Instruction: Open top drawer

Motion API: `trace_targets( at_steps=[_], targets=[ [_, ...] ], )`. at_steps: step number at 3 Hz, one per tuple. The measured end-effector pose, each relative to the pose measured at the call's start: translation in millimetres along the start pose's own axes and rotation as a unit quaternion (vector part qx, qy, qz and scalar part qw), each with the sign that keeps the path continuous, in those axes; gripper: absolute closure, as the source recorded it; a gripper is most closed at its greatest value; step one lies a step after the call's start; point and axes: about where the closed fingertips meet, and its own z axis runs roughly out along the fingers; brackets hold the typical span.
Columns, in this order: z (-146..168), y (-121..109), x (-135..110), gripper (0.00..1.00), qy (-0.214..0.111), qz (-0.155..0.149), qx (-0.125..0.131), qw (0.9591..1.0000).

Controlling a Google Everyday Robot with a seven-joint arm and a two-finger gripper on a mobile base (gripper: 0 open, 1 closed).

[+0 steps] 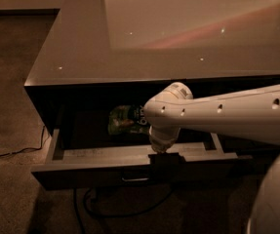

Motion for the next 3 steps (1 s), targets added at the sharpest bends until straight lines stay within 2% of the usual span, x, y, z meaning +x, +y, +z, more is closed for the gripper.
trace_targets(
  at_steps=[1, 2, 3],
  targets=[
    [0, 1, 0, 1.00, 0.000, -0.001, 0.001, 1.0000],
    [-6, 14, 28, 1.00, 0.009, 0.005, 0.014, 0.9998],
    [-10, 19, 38, 1.00, 0.009, 0.010, 0.018, 0.9997]
  ],
)
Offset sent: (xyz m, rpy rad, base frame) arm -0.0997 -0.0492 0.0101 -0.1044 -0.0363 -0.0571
